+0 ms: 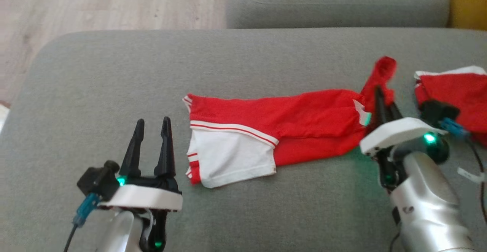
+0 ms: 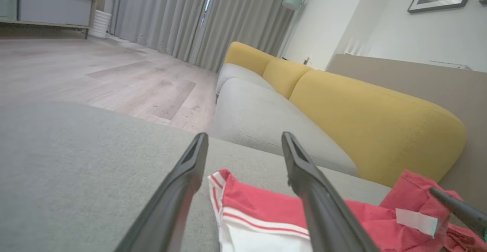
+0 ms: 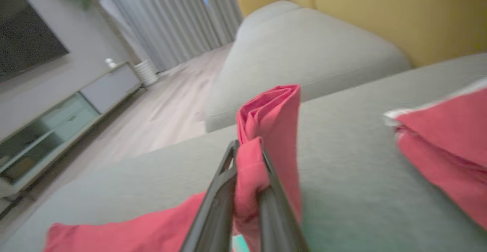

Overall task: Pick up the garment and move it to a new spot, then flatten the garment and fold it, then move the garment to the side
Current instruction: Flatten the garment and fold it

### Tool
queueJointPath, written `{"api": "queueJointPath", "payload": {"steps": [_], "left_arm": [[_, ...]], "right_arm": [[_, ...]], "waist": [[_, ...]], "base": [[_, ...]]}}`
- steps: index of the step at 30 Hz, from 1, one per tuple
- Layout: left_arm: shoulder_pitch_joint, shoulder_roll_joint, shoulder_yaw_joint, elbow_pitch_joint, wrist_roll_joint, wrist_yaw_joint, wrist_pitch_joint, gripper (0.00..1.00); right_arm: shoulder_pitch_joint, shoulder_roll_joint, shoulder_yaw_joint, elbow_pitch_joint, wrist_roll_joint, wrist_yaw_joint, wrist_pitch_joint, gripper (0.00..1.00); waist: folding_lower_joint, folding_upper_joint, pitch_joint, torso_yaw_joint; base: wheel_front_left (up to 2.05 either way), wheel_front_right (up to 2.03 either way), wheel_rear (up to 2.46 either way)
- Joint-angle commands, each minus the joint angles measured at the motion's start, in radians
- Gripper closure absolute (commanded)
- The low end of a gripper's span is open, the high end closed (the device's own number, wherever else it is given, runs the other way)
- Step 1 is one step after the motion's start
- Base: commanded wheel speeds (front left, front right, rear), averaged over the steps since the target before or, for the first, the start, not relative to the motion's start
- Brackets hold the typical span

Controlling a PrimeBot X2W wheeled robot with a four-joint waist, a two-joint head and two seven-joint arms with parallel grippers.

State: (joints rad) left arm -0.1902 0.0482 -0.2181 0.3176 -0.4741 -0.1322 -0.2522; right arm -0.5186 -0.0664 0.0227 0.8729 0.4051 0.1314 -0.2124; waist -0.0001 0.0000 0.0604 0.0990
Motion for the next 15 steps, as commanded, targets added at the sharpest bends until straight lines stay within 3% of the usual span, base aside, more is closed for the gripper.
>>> {"api": "queueJointPath", "payload": {"steps": [1,5,15], "left_arm": [[-0.011,0.002,0.042,-0.038,0.002,0.002,-0.01,0.0],[-0.004,0.002,0.038,-0.051,0.004,0.002,-0.01,0.0],[0.01,0.006,0.025,-0.071,0.011,0.002,-0.01,0.0]], "right_arm": [[-0.013,0.016,0.092,-0.081,0.045,-0.001,0.013,1.0],[0.013,0.016,0.226,-0.168,0.131,-0.001,0.048,1.0],[0.031,0.016,0.438,-0.223,0.277,-0.001,0.071,1.0]], "waist": [[0.0001,0.0,-0.023,0.033],[0.0001,0.0,-0.04,0.085],[0.0001,0.0,-0.045,0.218]], "base": [[0.0,0.0,0.0],[0.0,0.0,0.0],[0.0,0.0,0.0]]}}
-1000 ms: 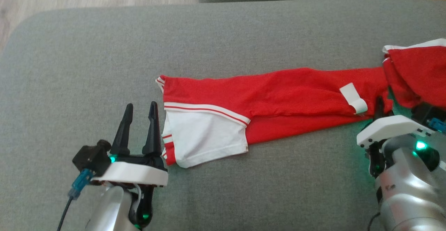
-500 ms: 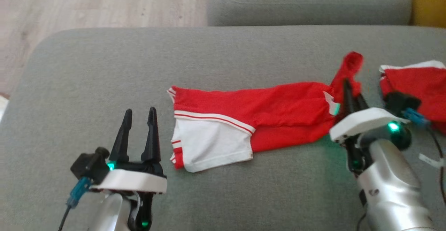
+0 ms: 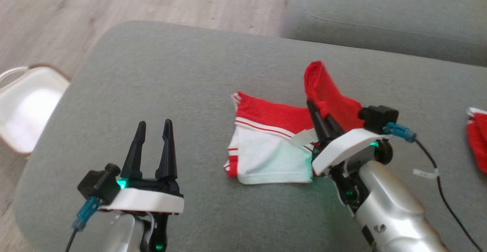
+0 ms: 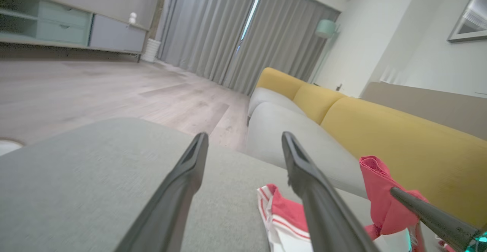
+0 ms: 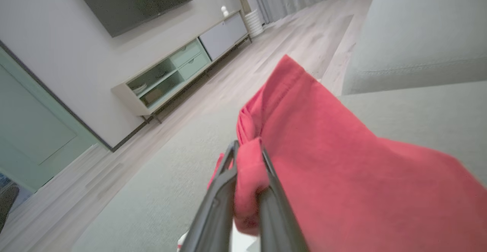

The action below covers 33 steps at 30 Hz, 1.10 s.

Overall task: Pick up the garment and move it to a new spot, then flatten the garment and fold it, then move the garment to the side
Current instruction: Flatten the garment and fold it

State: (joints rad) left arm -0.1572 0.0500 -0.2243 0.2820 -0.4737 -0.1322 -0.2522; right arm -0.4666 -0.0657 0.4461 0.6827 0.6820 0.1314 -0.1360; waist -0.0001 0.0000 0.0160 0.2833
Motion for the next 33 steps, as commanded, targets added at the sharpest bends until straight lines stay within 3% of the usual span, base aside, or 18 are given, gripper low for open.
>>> {"api": "queueJointPath", "payload": {"steps": [1,13,14,19,23,28,33], "left_arm": [[-0.022,0.006,0.032,-0.035,0.011,0.002,-0.01,0.0],[-0.017,0.006,0.011,-0.033,0.002,0.002,-0.01,0.0],[-0.017,0.006,0.011,-0.034,0.002,0.002,-0.01,0.0],[-0.015,0.009,0.019,-0.033,0.003,0.002,-0.01,0.0],[-0.02,0.01,0.021,-0.035,0.005,0.002,-0.01,0.0],[-0.028,0.012,0.021,-0.047,0.022,0.002,-0.01,0.0],[-0.031,0.009,0.043,-0.059,0.045,0.002,-0.01,0.0]], "right_arm": [[-0.023,0.015,0.033,-0.025,0.01,-0.001,-0.009,1.0],[-0.063,0.015,0.243,0.097,0.158,-0.001,-0.053,0.98],[-0.062,0.015,0.266,0.093,0.177,-0.001,-0.049,0.0],[-0.064,0.015,0.393,0.031,0.271,-0.001,-0.034,0.0],[-0.103,0.015,0.413,0.057,0.257,-0.001,-0.08,0.0],[-0.161,0.009,0.334,0.134,0.132,-0.001,-0.122,0.0],[-0.137,-0.057,0.12,0.075,-0.077,-0.001,-0.125,0.0]], "waist": [[0.0001,0.0,0.0,0.048],[0.0001,0.0,0.023,0.172],[0.0001,0.0,0.024,0.175],[0.0001,0.0,0.028,0.166],[0.0001,0.0,0.026,0.131],[0.0001,0.0,0.019,0.064],[0.0001,0.0,0.01,-0.009]], "base": [[0.0,0.0,0.0],[0.0,0.0,0.0],[0.0,0.0,0.0],[0.0,0.0,0.0],[0.0,0.0,0.0],[0.0,0.0,0.0],[0.0,0.0,0.0]]}}
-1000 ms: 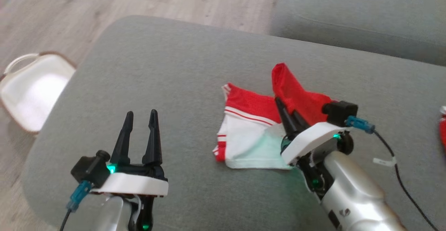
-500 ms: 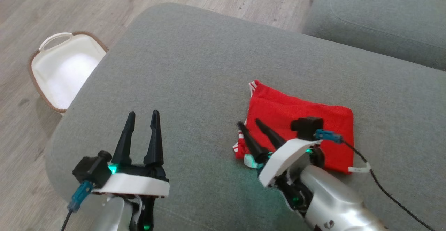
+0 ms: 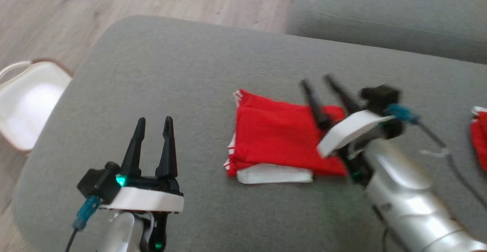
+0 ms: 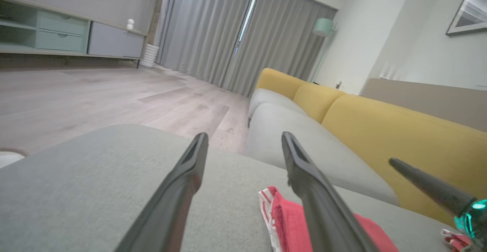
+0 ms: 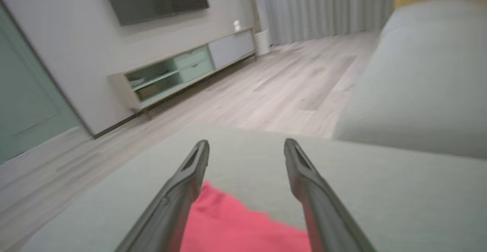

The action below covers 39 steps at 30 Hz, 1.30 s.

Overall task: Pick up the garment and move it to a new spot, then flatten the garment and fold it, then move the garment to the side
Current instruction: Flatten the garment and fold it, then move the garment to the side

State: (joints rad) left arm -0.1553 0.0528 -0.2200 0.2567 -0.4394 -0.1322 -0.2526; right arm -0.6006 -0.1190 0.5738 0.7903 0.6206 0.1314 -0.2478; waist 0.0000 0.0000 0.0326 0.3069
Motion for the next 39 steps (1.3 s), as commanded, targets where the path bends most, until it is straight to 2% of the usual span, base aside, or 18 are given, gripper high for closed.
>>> {"api": "queueJointPath", "payload": {"steps": [1,2,3,8,12,16,24,39], "left_arm": [[-0.032,0.007,0.041,-0.034,0.024,0.002,-0.009,0.0],[-0.032,0.006,0.042,-0.032,0.032,0.002,-0.009,0.0],[-0.032,0.006,0.042,-0.032,0.032,0.002,-0.009,0.0],[-0.029,0.002,0.062,-0.036,0.053,0.003,-0.009,0.0],[-0.014,0.0,0.088,-0.042,0.103,0.006,-0.009,0.0],[0.008,-0.001,0.117,-0.047,0.117,0.006,-0.009,0.0],[0.038,-0.002,0.115,-0.055,0.104,0.004,-0.009,0.0],[-0.007,-0.003,0.077,-0.062,0.087,0.004,-0.009,0.0]], "right_arm": [[0.016,-0.016,-0.052,-0.057,-0.062,-0.001,-0.014,0.0],[0.036,-0.031,-0.096,-0.087,-0.114,-0.001,-0.014,0.0],[0.036,-0.031,-0.096,-0.087,-0.114,-0.001,-0.014,0.0],[0.178,-0.045,-0.312,-0.246,-0.308,-0.001,-0.014,0.0],[0.285,-0.01,-0.433,-0.35,-0.413,-0.001,-0.014,0.0],[0.37,0.034,-0.504,-0.431,-0.472,-0.001,-0.014,0.0],[0.452,0.067,-0.526,-0.494,-0.506,-0.001,-0.014,0.0],[0.399,0.069,-0.504,-0.497,-0.492,-0.001,0.011,0.0]], "waist": [[0.0,0.0,-0.007,-0.048],[0.0,0.0,-0.007,-0.058],[0.0,0.0,-0.007,-0.058],[0.0,0.0,-0.013,-0.116],[0.0,0.0,-0.016,-0.151],[0.0,0.0,-0.012,-0.175],[0.0,0.0,-0.001,-0.183],[0.0,0.0,0.058,-0.144]], "base": [[0.0,0.0,0.0],[0.0,0.0,0.0],[0.0,0.0,0.0],[0.0,0.0,0.0],[0.0,0.0,0.0],[0.0,0.0,0.0],[0.0,0.0,0.0],[0.0,0.0,0.0]]}}
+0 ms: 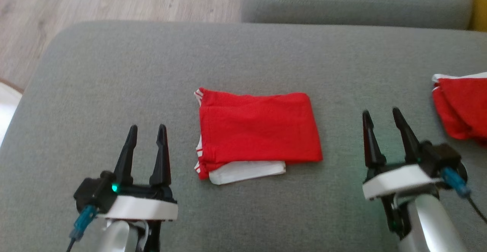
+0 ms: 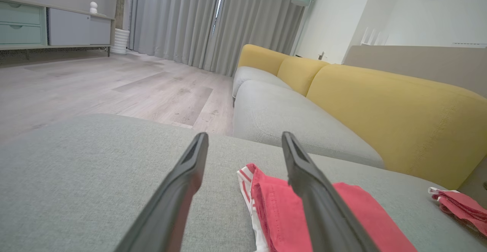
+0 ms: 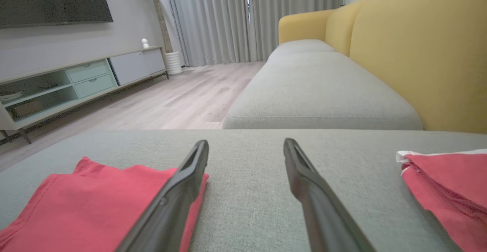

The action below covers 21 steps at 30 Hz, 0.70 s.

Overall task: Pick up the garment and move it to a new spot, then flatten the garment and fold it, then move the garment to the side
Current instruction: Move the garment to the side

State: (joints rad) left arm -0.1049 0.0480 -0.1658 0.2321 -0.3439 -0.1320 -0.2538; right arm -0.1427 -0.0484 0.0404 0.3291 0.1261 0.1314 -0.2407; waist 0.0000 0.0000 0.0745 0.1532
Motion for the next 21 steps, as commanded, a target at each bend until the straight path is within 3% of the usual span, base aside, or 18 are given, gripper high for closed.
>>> {"api": "queueJointPath", "payload": {"steps": [1,8,21], "left_arm": [[-0.063,0.002,0.019,-0.039,-0.011,0.003,-0.008,0.0],[-0.099,0.002,-0.009,-0.055,-0.034,0.01,-0.008,0.0],[-0.123,0.002,-0.066,-0.055,-0.071,0.032,-0.008,0.0]], "right_arm": [[-0.068,-0.002,0.034,-0.038,0.001,-0.001,0.014,0.0],[-0.129,-0.002,0.068,0.001,0.002,-0.001,0.121,0.0],[-0.228,-0.002,0.175,0.281,0.114,-0.001,0.29,0.0]], "waist": [[0.0,0.0,0.024,0.016],[0.0,0.0,0.081,0.059],[0.0,0.0,0.114,0.137]], "base": [[0.0,0.0,0.0],[0.0,0.0,0.0],[0.0,0.0,0.0]]}}
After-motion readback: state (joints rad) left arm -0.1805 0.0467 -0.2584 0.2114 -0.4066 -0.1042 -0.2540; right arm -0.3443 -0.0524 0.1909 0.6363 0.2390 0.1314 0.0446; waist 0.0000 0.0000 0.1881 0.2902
